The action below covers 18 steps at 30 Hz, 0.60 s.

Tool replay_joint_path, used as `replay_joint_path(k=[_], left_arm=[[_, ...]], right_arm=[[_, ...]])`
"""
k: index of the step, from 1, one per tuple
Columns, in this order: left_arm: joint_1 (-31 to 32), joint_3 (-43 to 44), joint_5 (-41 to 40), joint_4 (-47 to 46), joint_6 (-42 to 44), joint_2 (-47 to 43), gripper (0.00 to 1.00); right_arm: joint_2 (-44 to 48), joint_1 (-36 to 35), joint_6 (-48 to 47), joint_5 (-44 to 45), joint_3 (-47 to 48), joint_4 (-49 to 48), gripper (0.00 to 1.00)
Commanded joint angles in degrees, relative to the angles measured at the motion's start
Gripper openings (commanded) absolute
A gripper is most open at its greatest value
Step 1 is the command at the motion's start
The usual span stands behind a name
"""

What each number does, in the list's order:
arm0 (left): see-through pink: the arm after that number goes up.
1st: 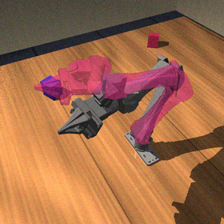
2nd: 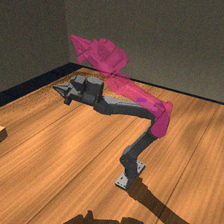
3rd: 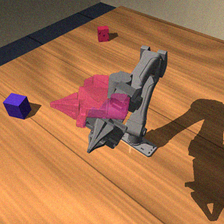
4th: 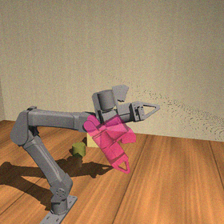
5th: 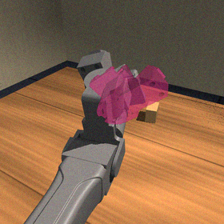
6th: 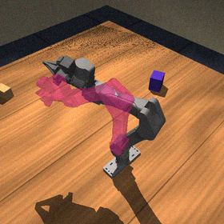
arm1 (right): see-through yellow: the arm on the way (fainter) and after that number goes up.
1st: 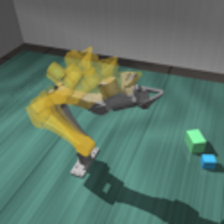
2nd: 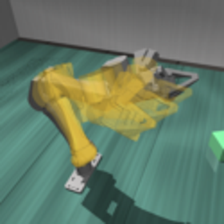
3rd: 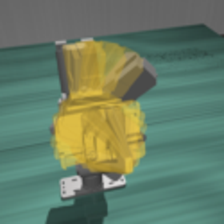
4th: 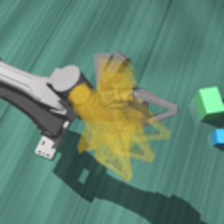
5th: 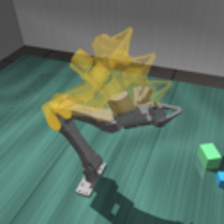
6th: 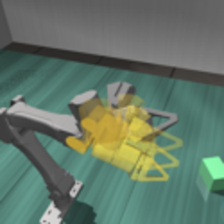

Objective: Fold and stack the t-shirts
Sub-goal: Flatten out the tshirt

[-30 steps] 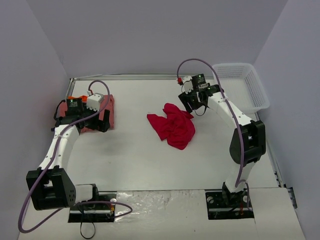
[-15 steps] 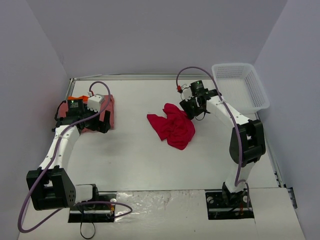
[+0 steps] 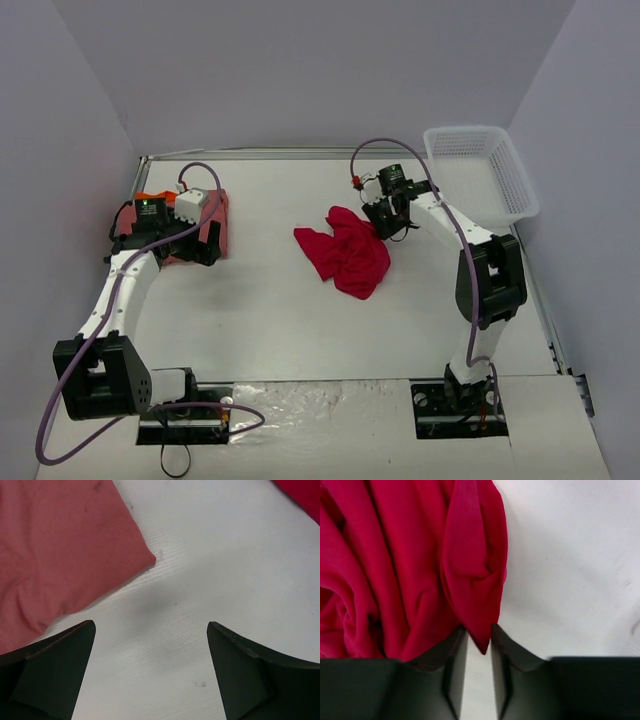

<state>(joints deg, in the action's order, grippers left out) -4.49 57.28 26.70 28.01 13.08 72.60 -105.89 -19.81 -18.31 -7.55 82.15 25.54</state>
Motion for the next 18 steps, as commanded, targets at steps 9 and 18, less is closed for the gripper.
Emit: replay_joint_path(k=[9,18], left_arm=[[1.59,0.29,0.2,-0.68,1.07,-0.53,0.94],[11.78,6.87,1.33,0.72,-0.69,7.8,0.94]], right_arm=[[-0.38,-0.23,-1.03,0.95,1.87,0.92,0.0],[5.43,-0.05,-0.94,4.65,5.92,0.92,0.0]])
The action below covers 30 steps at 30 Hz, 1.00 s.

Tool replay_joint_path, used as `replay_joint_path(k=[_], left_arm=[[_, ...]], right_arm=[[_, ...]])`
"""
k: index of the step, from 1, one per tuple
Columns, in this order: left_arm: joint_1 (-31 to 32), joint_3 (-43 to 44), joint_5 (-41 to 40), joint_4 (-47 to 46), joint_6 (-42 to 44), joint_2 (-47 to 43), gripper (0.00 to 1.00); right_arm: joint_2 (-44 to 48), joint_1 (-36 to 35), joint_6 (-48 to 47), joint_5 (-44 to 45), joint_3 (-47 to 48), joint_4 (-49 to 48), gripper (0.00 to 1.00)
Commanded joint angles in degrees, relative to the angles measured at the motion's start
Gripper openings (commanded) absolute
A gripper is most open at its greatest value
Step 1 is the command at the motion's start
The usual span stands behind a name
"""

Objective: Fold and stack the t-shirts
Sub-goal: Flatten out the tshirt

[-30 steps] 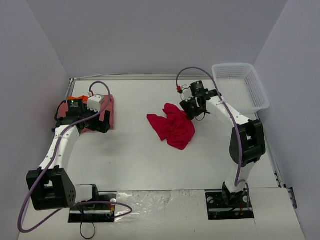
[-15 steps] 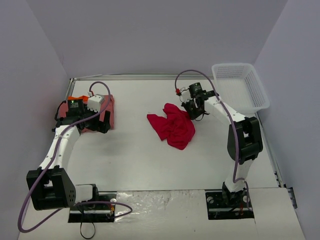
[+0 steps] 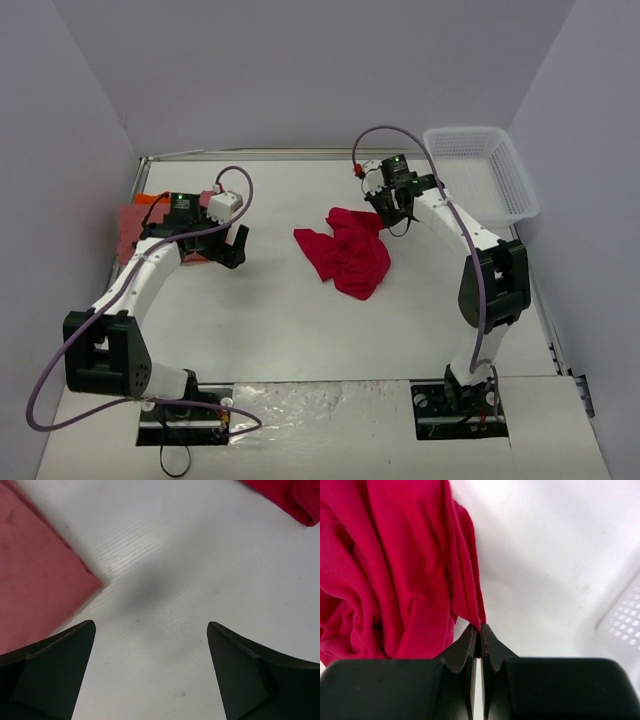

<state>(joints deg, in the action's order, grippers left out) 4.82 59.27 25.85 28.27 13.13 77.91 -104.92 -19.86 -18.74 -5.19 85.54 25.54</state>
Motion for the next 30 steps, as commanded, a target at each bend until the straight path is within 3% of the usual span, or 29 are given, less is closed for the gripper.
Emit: replay_joint_path(k=[1,6,8,10,19,30], left_arm=[[3.61,9.16,2.54,3.69,0.05,4.69,0.94],[6.87,23.16,7.98,9.52,-1.43,21.91,0.94],[7.04,28.78,12.62,10.14,-5.03,27.89,1.0],[7.22,31.69,15.45,9.53,-9.84,32.71,0.94],[10.03,35.21,27.93,3.99,-25.32,42.49,0.94],[11.09,40.75,29.44,1.79,-32.72,49.35,0.94]], right_arm=[[4.47,0.08,-0.68,2.38,2.36,0.92,0.0],[4.03,0.26,-0.33,1.5,0.25,0.39,0.0],[3.68,0.26,-0.33,1.67,-0.72,0.3,0.0],[3.41,0.26,-0.42,1.94,-1.25,0.21,0.0],[2.62,0.43,-0.86,3.34,-1.51,-0.05,0.0],[1.65,0.43,-0.86,3.87,-2.39,-0.84,0.0]])
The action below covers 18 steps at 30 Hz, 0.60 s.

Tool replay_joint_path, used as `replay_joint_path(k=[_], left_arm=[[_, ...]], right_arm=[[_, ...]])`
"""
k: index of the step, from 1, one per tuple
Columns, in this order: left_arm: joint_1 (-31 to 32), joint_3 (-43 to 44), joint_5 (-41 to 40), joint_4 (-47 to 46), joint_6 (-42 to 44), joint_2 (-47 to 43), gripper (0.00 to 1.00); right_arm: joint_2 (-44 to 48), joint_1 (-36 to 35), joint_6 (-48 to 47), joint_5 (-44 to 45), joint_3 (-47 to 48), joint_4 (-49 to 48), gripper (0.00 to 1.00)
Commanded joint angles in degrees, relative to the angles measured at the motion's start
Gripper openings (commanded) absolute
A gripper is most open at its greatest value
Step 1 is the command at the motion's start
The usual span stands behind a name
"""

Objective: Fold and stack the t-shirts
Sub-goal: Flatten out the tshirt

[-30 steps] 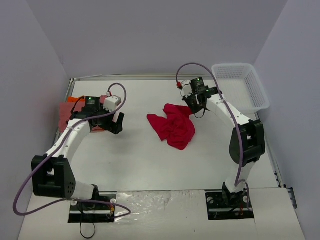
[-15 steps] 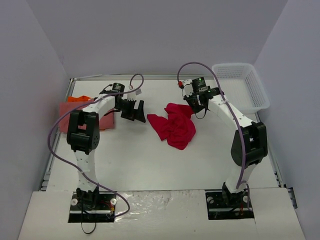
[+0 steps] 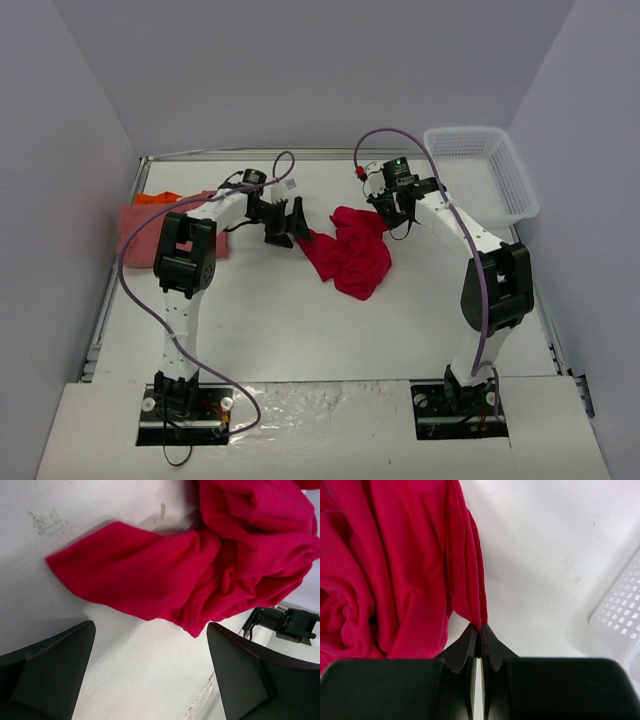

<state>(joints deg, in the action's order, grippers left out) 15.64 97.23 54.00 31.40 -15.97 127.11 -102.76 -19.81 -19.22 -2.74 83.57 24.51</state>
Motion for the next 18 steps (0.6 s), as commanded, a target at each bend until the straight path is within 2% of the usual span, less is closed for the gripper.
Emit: replay_joint_path(k=[1,11,18], left_arm=[[0.27,3.14,0.85,-1.43,-4.59,1.03,0.94],[0.62,5.68,-2.23,-1.43,-7.41,5.08,0.86],[0.62,7.79,-1.7,-1.78,-9.17,7.88,0.72]], right_arm=[[-0.51,0.39,-0.55,1.51,-0.51,0.01,0.0],[-0.69,0.39,-0.64,1.6,-1.13,-0.61,0.0],[-1.39,0.39,-0.73,1.69,-1.13,-0.87,0.0]])
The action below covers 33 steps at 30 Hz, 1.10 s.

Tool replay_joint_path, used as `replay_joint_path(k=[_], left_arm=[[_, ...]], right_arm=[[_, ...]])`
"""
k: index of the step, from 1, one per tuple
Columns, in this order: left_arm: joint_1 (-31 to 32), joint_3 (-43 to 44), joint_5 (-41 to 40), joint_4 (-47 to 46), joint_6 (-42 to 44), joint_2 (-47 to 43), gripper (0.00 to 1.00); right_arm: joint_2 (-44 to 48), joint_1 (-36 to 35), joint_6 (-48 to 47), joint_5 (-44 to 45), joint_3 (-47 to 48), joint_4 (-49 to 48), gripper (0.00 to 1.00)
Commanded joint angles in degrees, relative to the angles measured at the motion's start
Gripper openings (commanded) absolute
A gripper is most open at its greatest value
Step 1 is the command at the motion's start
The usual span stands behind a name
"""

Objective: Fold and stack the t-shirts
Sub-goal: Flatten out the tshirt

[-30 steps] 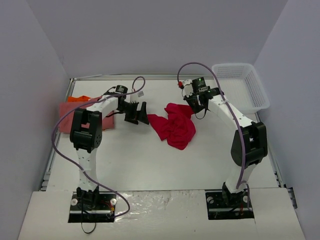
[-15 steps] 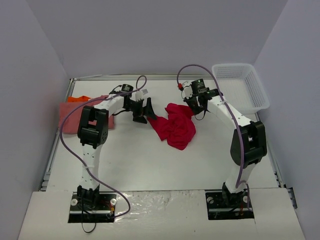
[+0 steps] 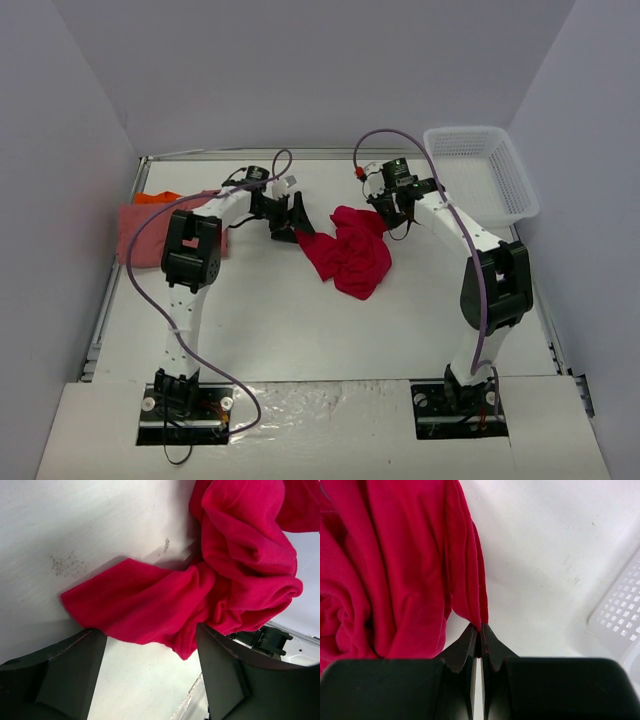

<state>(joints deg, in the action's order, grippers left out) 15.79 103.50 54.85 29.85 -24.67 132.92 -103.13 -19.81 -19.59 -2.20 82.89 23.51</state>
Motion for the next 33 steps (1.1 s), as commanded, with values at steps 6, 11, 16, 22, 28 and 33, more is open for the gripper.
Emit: replay_joint_path(k=[6,11,16,22,28,33], left_arm=[[0.03,3.37,-2.91,0.04,-0.65,3.83,0.57],[0.03,5.3,-3.35,0.13,-1.17,5.32,0.39],[0.12,6.62,-4.57,0.65,-0.65,5.68,0.19],[0.03,7.5,-5.89,3.37,1.9,5.24,0.02],[-1.99,8.47,-12.21,10.74,10.42,-1.51,0.02],[-5.68,10.75,-18.54,17.52,18.15,-9.6,0.02]], right_arm=[[-1.46,0.39,-0.53,1.49,-0.45,0.14,0.0],[-2.07,0.39,-0.62,1.41,-0.36,0.13,0.0],[-2.51,0.39,-0.8,1.41,-0.28,0.05,0.0],[-2.34,0.39,-0.88,2.02,0.07,0.05,0.0],[-1.55,2.49,-0.36,2.02,3.5,0.22,0.0],[-2.07,5.31,-0.88,4.83,9.73,0.31,0.0]])
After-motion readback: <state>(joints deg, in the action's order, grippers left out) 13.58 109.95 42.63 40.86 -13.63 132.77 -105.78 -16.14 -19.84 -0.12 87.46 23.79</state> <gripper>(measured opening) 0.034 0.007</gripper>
